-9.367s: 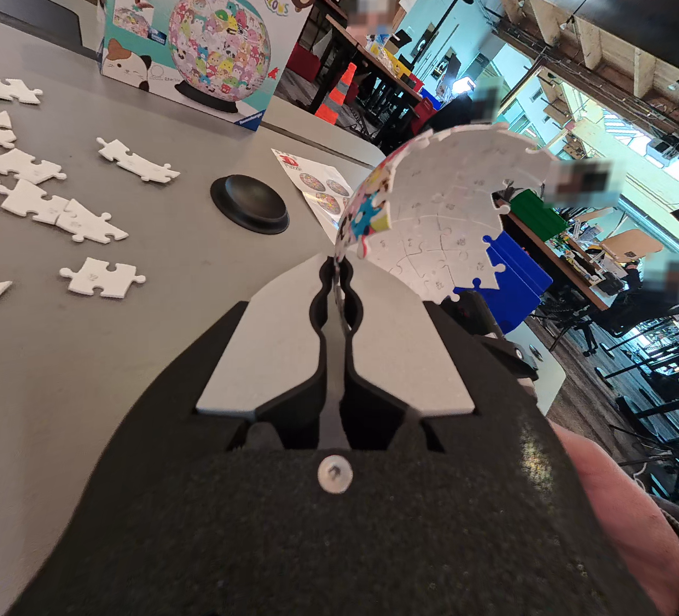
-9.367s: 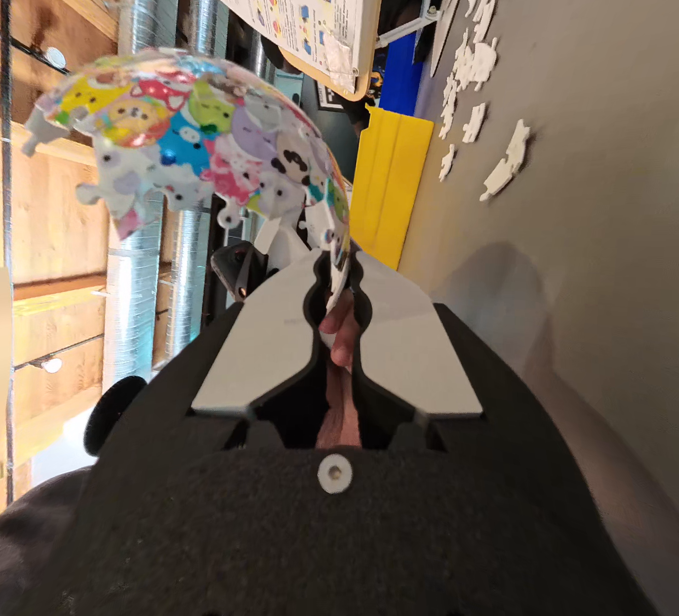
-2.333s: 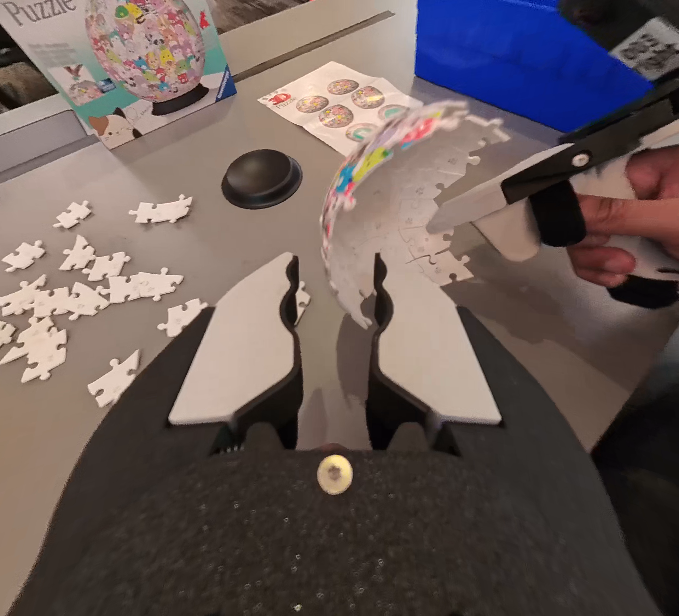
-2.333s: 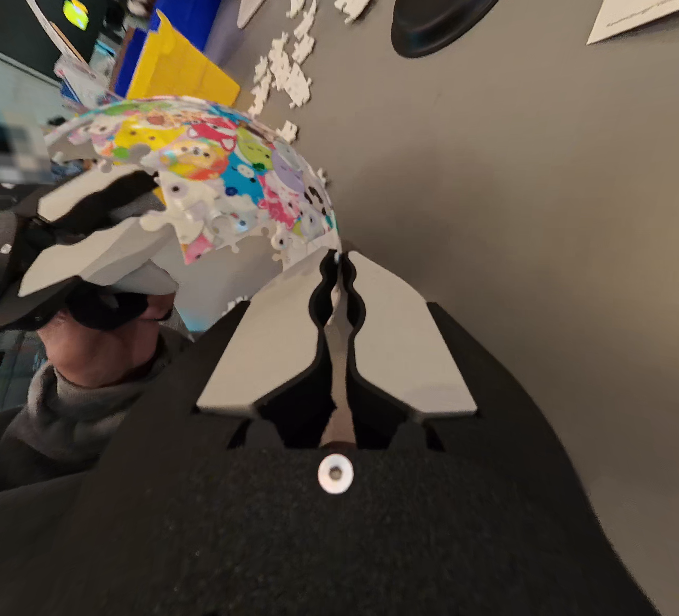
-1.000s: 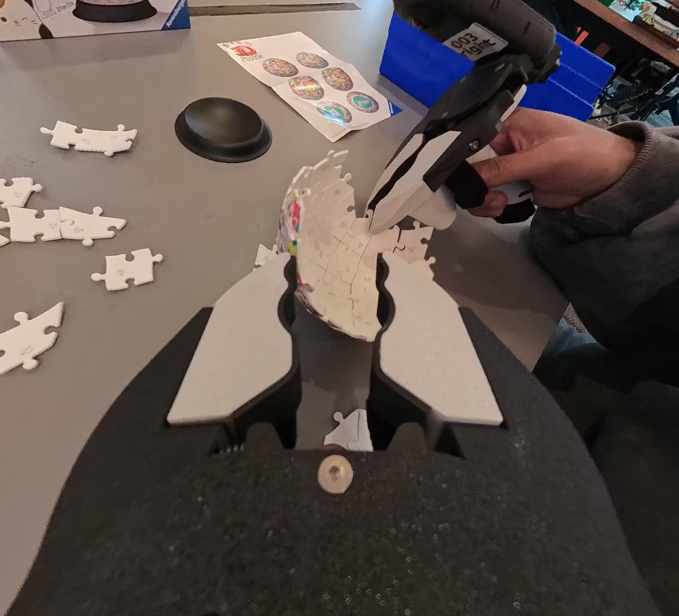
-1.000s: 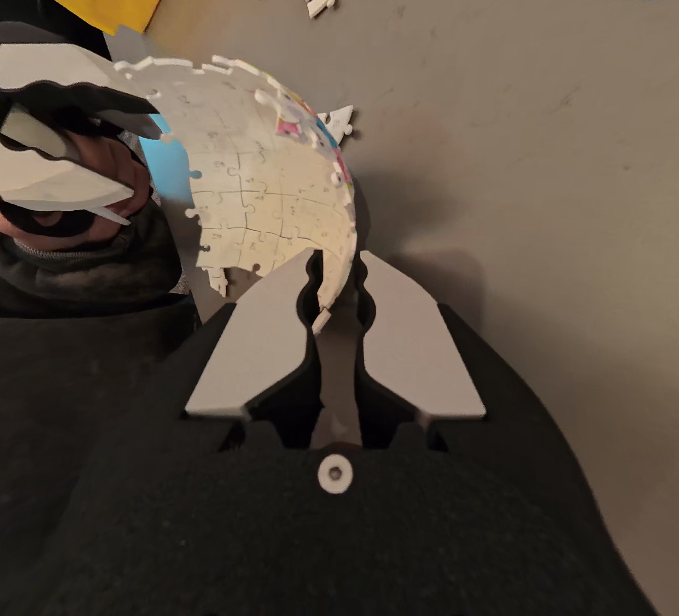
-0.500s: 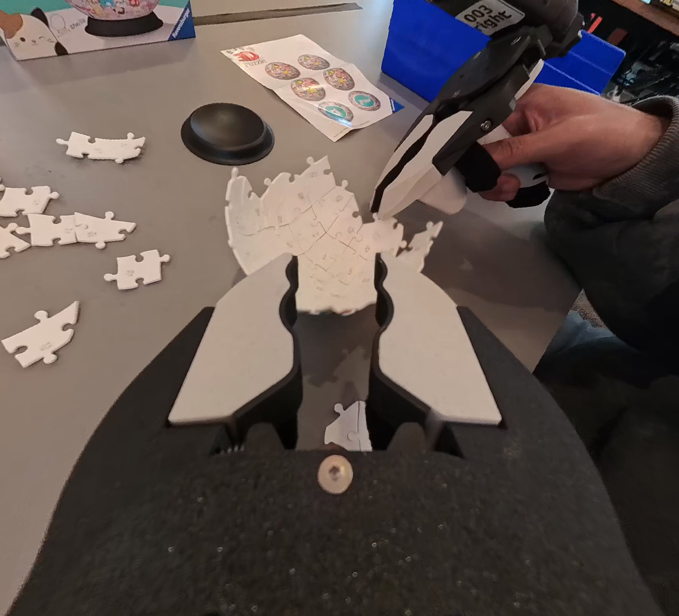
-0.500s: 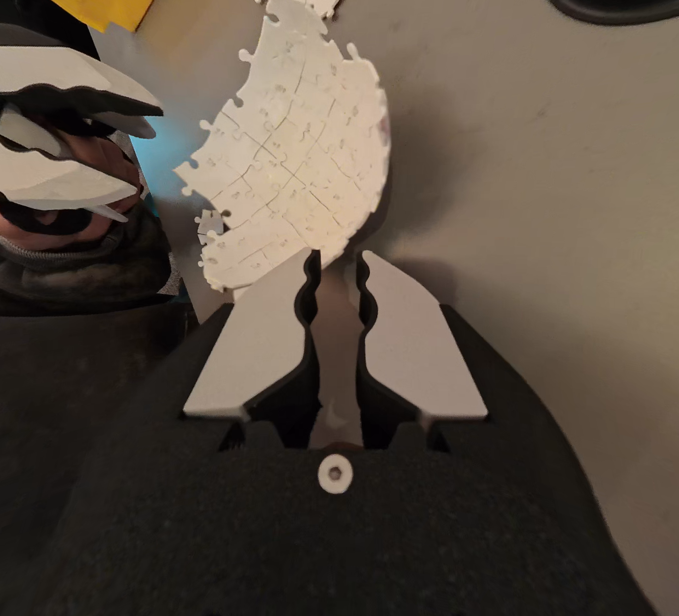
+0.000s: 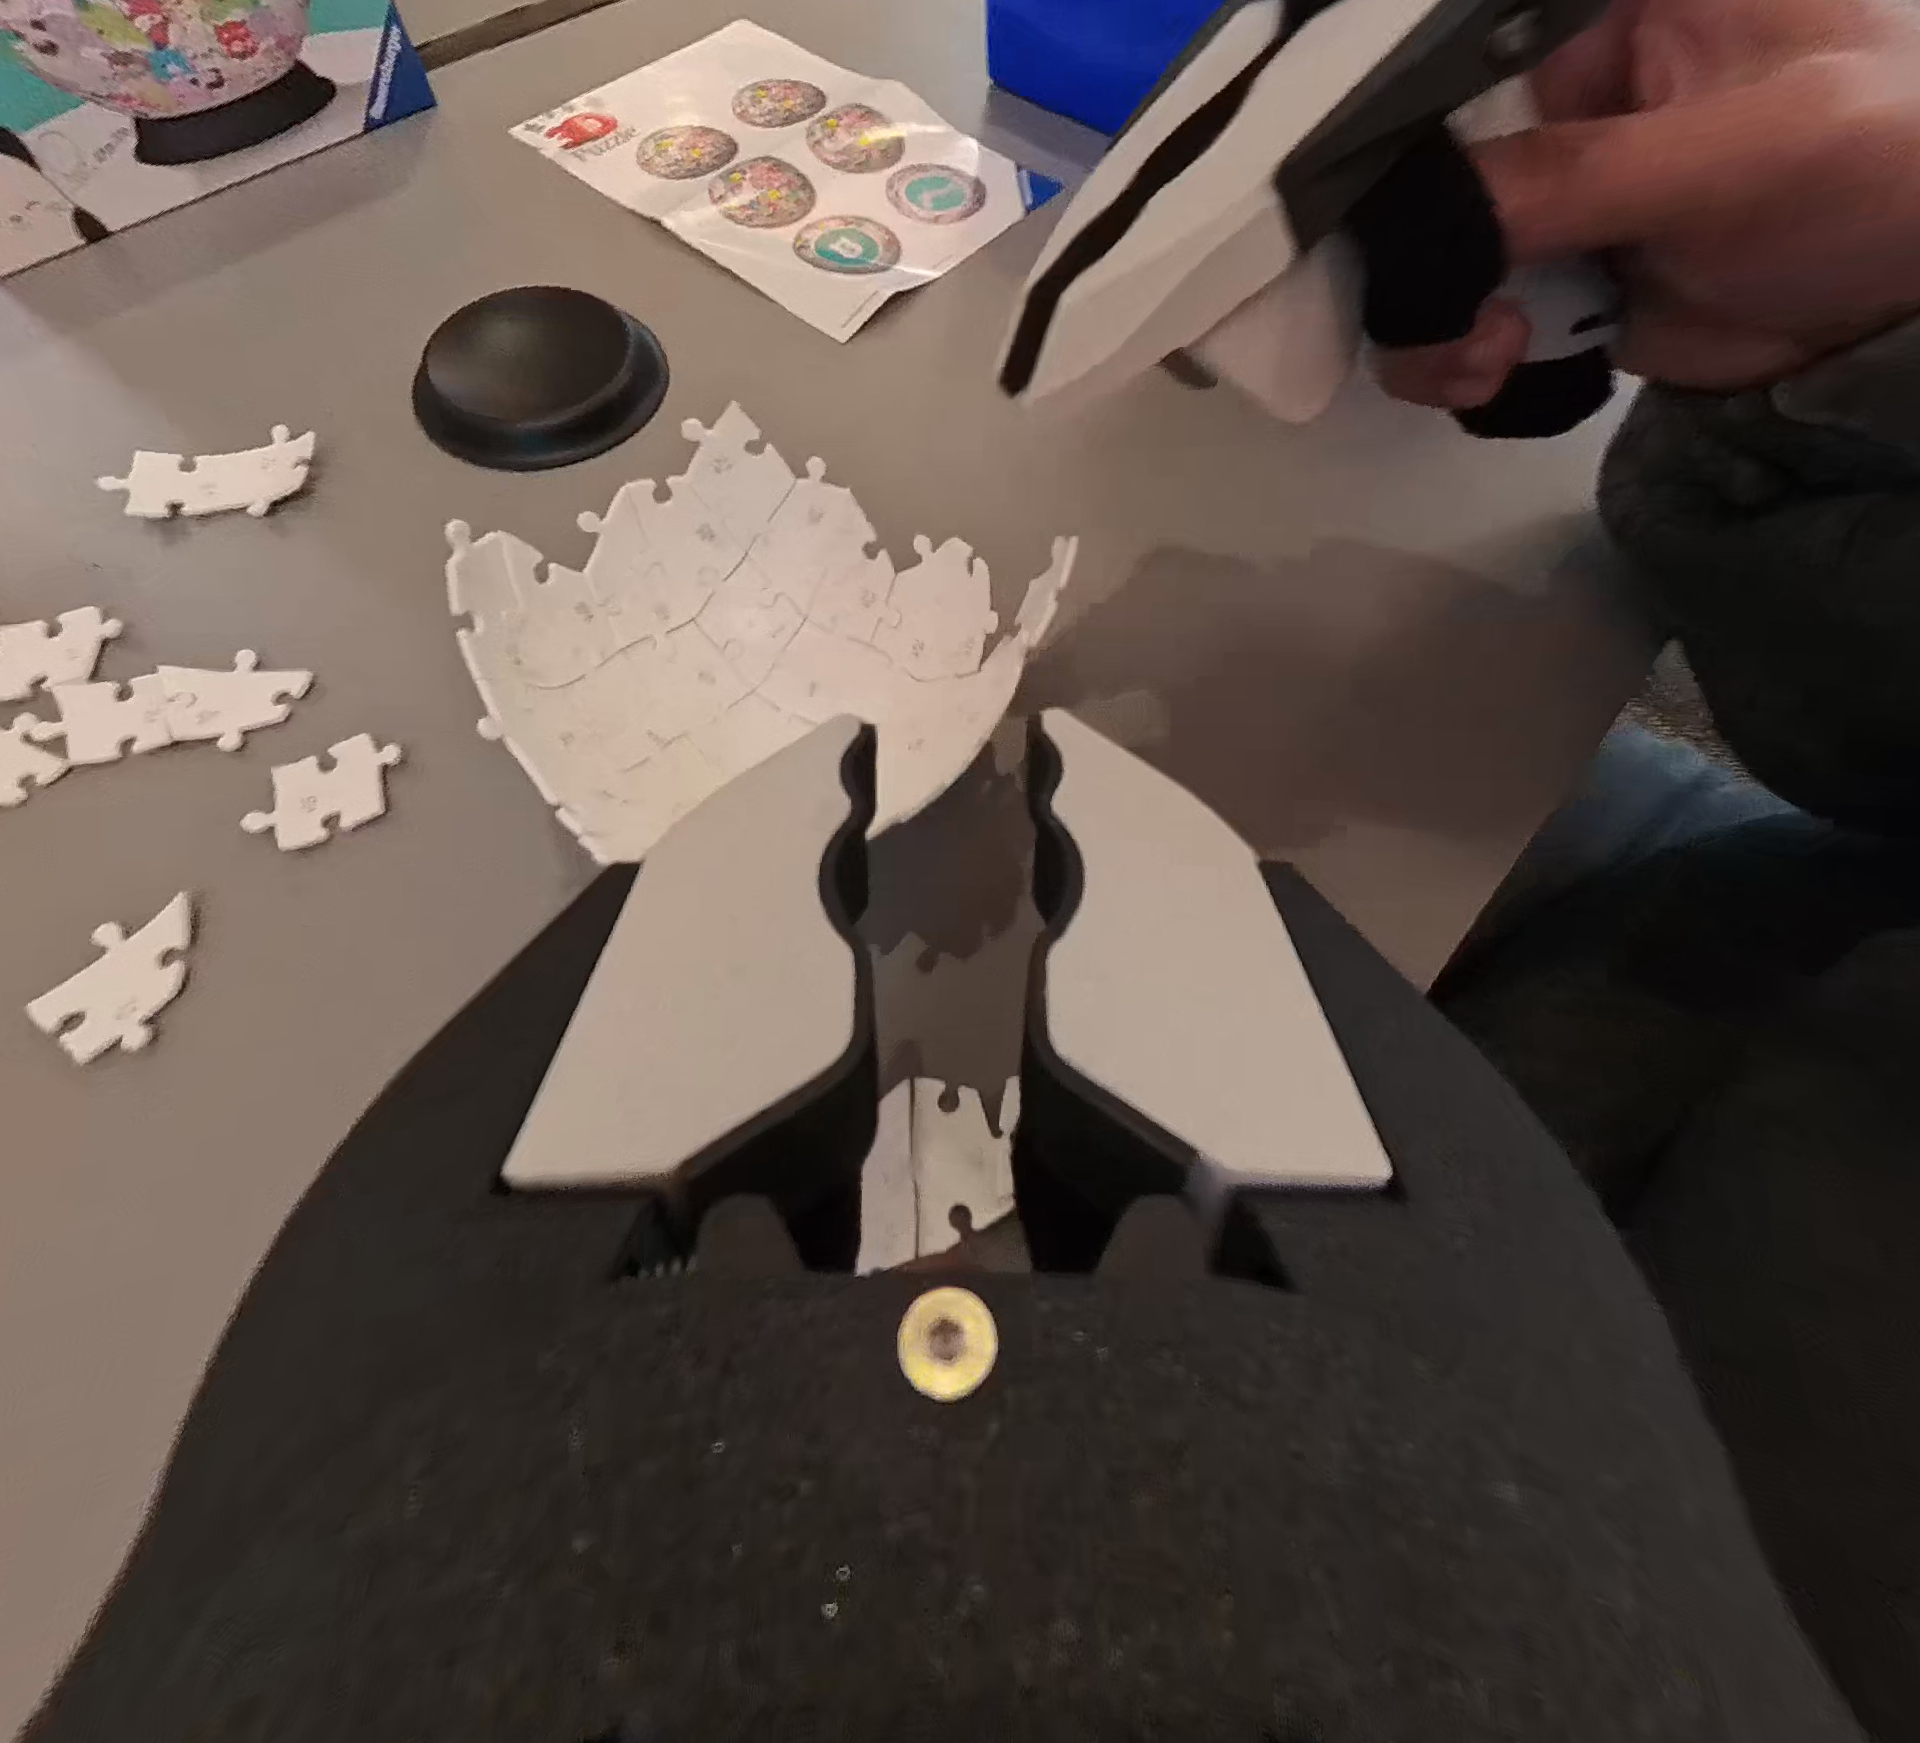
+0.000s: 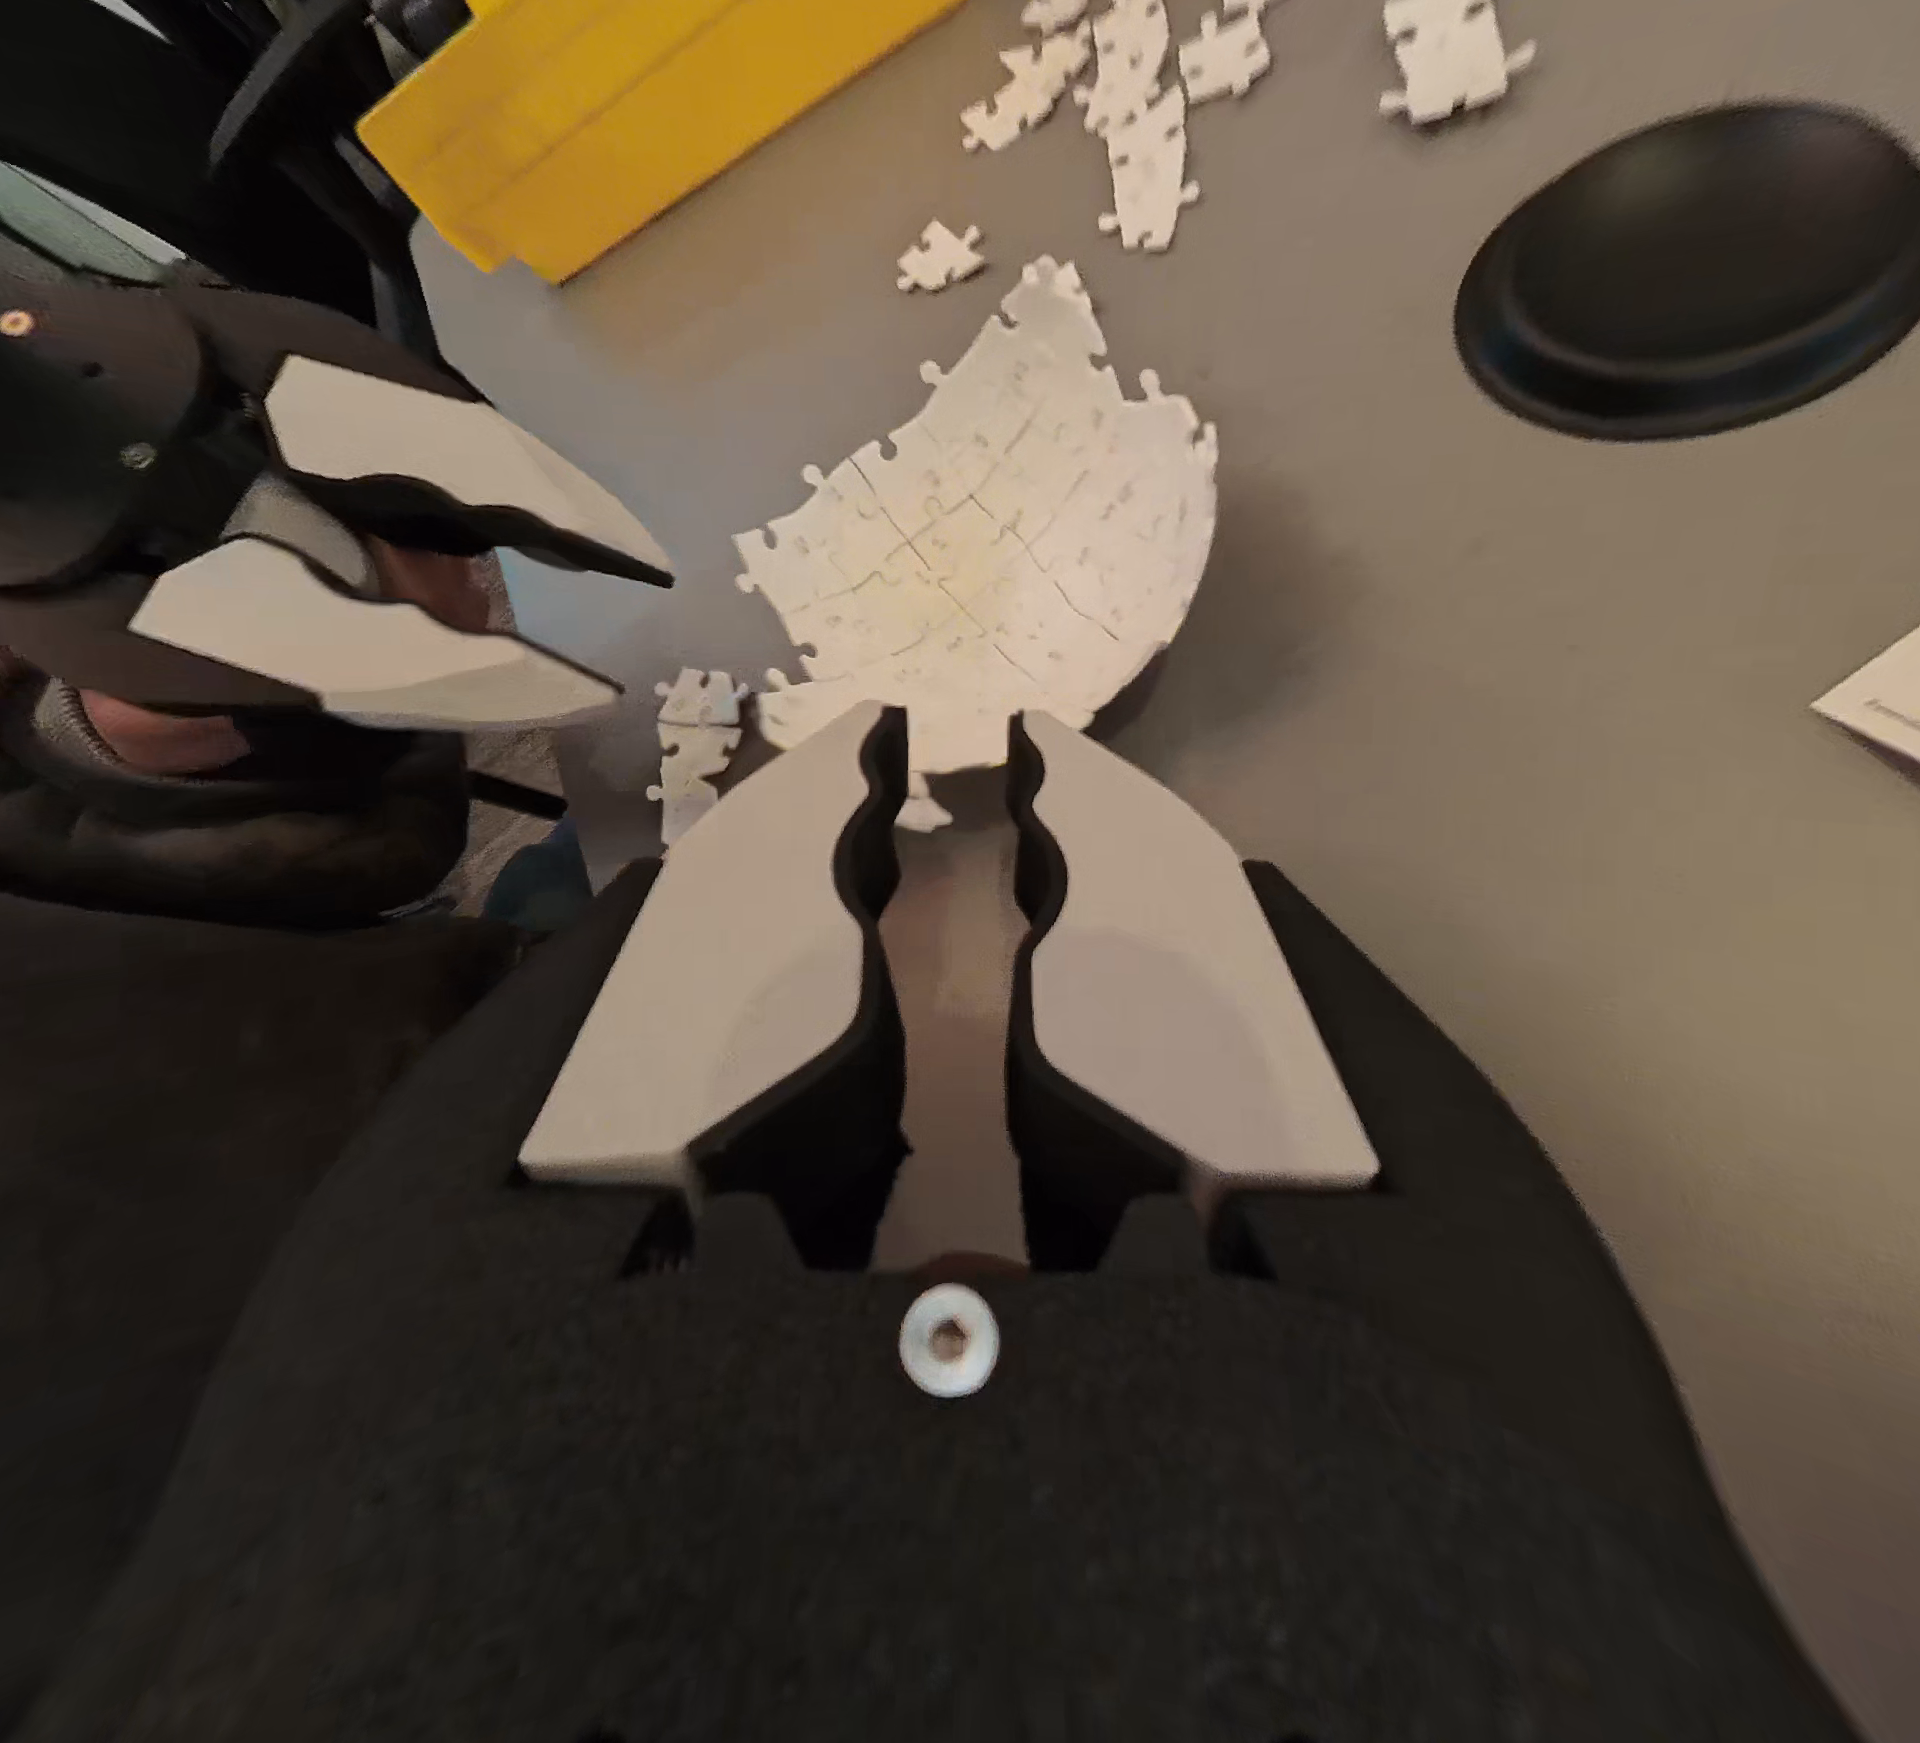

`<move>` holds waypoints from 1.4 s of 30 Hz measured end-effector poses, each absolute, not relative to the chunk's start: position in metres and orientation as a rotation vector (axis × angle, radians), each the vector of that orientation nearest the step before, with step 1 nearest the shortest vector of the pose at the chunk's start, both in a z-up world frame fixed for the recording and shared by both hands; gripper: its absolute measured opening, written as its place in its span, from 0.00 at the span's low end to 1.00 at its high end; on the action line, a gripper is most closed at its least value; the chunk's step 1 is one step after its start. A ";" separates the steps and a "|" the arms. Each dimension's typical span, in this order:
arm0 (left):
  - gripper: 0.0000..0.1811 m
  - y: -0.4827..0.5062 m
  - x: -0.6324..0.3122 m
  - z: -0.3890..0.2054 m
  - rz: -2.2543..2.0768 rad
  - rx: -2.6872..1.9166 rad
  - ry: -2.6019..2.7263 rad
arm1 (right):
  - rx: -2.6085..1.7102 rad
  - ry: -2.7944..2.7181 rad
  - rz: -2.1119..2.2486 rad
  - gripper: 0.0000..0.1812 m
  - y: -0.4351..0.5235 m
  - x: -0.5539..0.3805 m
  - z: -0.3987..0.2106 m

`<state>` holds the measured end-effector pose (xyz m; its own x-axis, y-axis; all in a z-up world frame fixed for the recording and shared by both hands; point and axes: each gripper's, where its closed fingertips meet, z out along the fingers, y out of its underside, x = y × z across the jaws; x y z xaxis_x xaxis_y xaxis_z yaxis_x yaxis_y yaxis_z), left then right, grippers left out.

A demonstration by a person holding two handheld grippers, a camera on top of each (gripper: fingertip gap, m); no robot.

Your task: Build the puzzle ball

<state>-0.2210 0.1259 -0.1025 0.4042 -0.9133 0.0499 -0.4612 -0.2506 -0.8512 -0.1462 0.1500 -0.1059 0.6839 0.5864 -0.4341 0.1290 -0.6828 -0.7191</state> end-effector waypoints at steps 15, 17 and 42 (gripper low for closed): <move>0.04 0.113 -0.189 -0.124 -0.616 -2.016 1.224 | -2.023 -0.570 0.766 0.06 0.105 -0.144 -0.115; 0.07 0.117 -0.187 -0.122 -0.538 -1.985 1.216 | -2.014 -0.555 0.779 0.06 0.105 -0.139 -0.113; 0.14 0.081 -0.185 -0.184 -0.345 -1.946 1.556 | -2.181 -0.826 0.771 0.01 0.081 -0.164 -0.150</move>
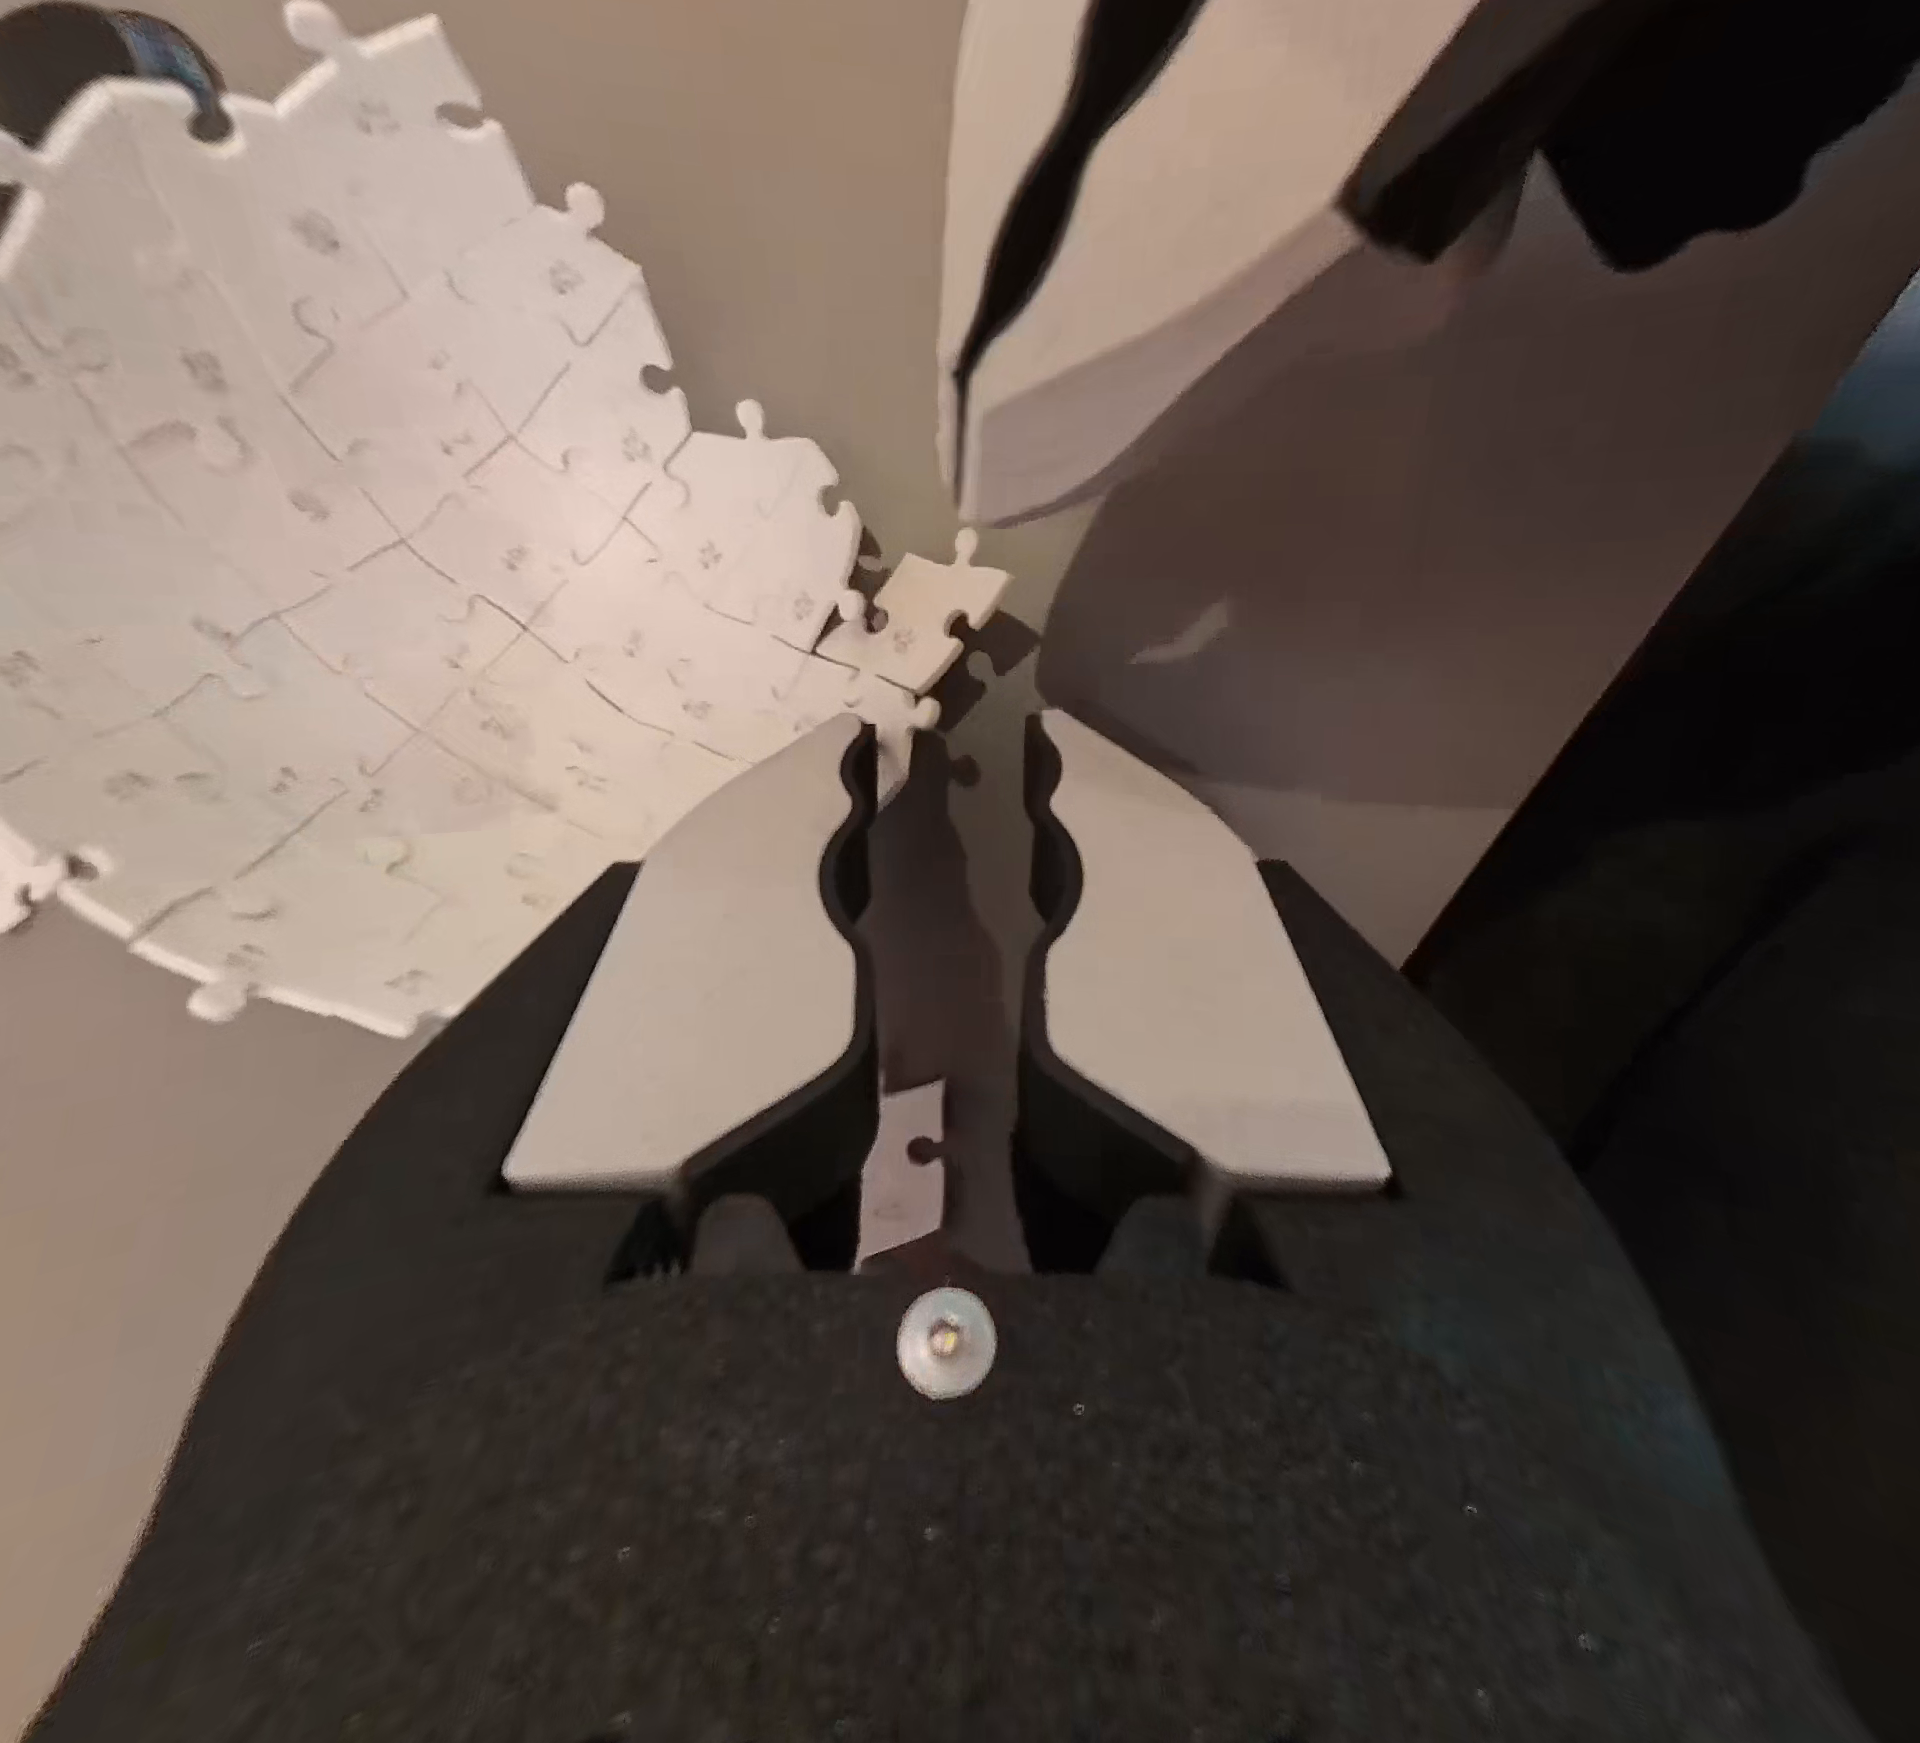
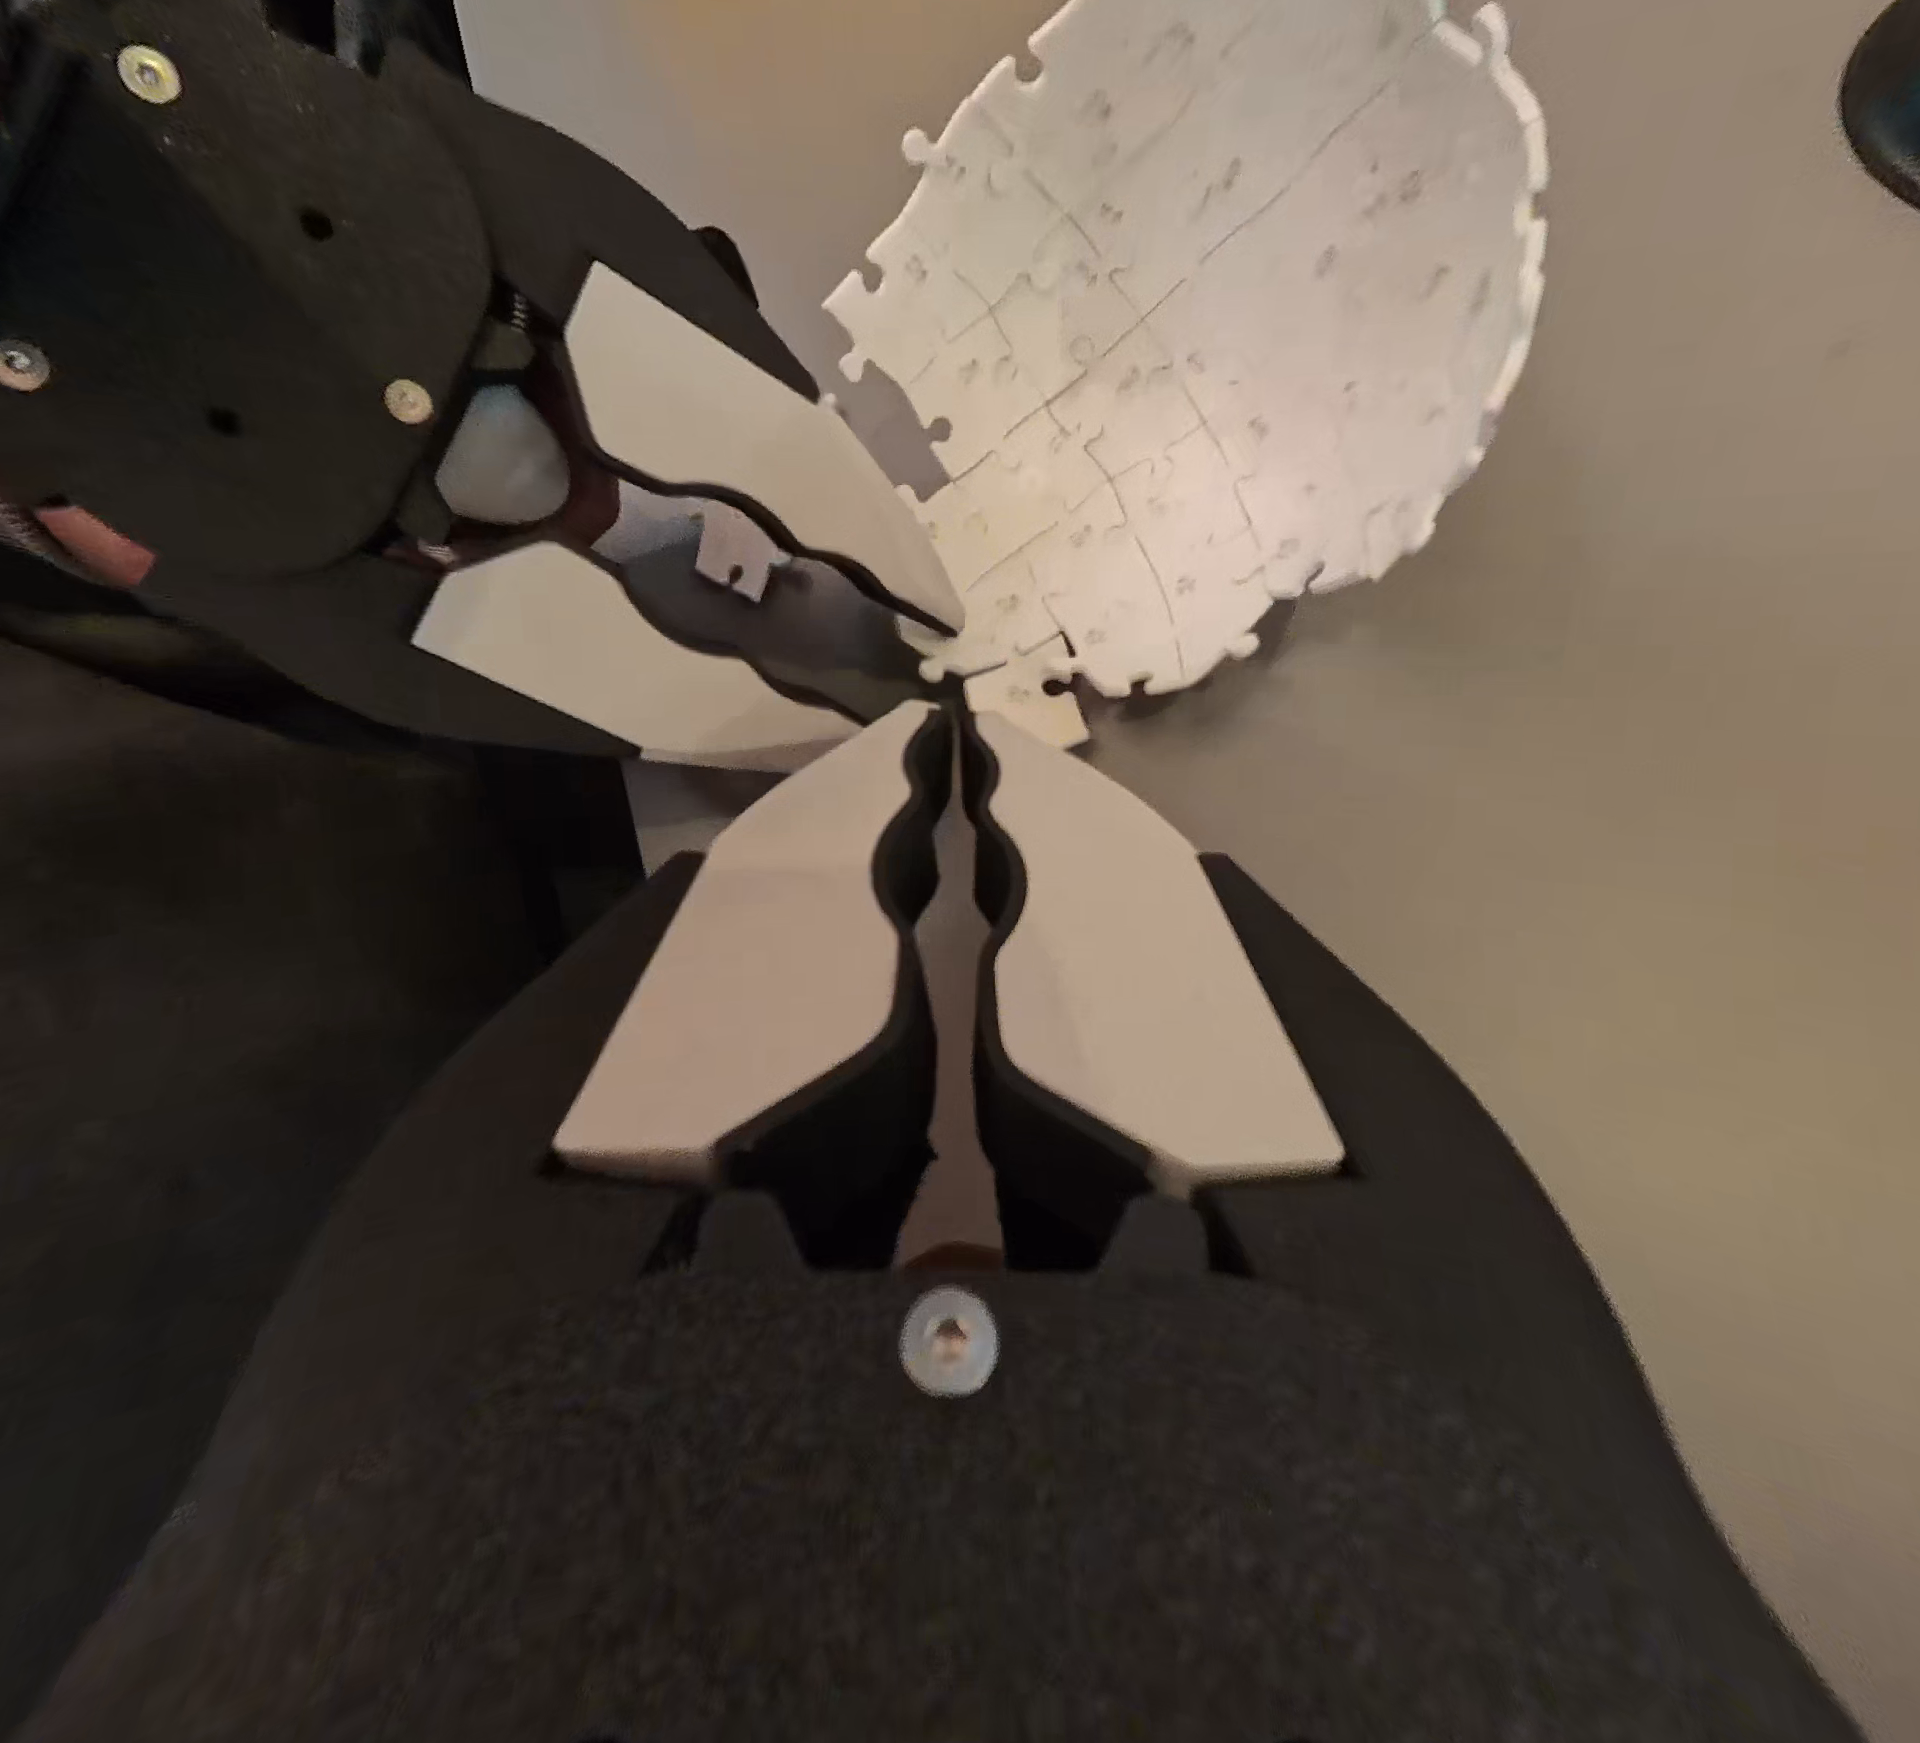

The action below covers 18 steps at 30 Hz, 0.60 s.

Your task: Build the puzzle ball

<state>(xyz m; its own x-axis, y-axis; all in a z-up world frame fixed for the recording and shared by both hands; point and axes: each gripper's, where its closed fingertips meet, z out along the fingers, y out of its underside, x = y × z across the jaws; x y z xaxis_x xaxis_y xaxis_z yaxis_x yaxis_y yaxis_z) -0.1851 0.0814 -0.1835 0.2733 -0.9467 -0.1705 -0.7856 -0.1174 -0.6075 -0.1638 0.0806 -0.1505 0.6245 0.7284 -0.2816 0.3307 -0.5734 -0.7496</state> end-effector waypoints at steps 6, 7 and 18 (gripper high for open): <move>0.15 0.076 -0.186 -0.192 -0.322 -1.944 1.578 | -2.185 -0.905 0.632 0.00 0.088 -0.171 -0.164; 0.15 0.075 -0.185 -0.192 -0.320 -1.941 1.578 | -2.193 -0.925 0.631 0.00 0.086 -0.172 -0.167; 0.13 0.072 -0.185 -0.193 -0.230 -1.974 1.631 | -2.355 -0.821 0.617 0.01 0.083 -0.148 -0.186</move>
<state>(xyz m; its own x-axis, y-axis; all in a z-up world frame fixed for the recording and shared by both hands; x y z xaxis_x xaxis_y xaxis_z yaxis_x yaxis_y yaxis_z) -0.1853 0.0717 -0.1927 0.2440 -0.9453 -0.2164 -0.8487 -0.1001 -0.5194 -0.1484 0.0826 -0.1862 0.7059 0.6693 -0.2318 0.4093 -0.6525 -0.6377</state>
